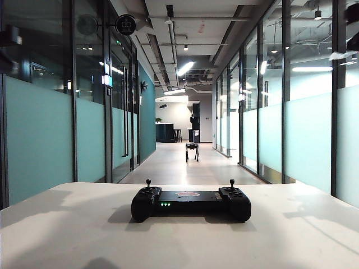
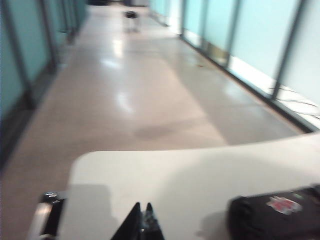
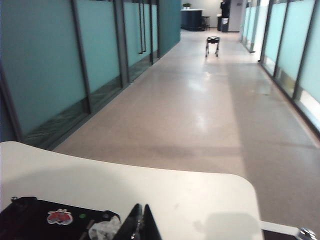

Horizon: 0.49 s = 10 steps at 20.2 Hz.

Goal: Push the left joystick on the remote control sitting on the white table backward to make the robot dog back up in a straight line until it returns close to you.

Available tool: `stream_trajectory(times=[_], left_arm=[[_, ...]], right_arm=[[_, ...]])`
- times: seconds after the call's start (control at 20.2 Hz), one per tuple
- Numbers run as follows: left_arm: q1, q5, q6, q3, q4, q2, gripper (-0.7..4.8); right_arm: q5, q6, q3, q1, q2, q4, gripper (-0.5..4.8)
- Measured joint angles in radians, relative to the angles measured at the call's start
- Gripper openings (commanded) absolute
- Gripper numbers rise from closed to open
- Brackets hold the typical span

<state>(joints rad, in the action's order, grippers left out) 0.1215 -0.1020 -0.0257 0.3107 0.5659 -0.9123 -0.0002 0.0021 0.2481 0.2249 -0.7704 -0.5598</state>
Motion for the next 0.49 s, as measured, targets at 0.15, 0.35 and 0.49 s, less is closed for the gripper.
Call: stream_trajectory(times=[0.15, 0.35, 0.49], left_arm=[[0.0, -0.047, 0.0, 0.008, 0.016, -0.043, -0.05], [0.001, -0.095, 0.0, 0.008, 0.021, -0.063, -0.05], [0.002, -0.097, 0.0, 0.008, 0.021, -0.064, -0.05]], right_arm=[[-0.002, 0.0, 0.0, 0.015, -0.066, -0.055, -0.05], [-0.003, 0.0, 0.0, 0.025, -0.148, -0.102, -0.05], [-0.021, 0.0, 0.0, 0.025, -0.209, -0.127, -0.05]])
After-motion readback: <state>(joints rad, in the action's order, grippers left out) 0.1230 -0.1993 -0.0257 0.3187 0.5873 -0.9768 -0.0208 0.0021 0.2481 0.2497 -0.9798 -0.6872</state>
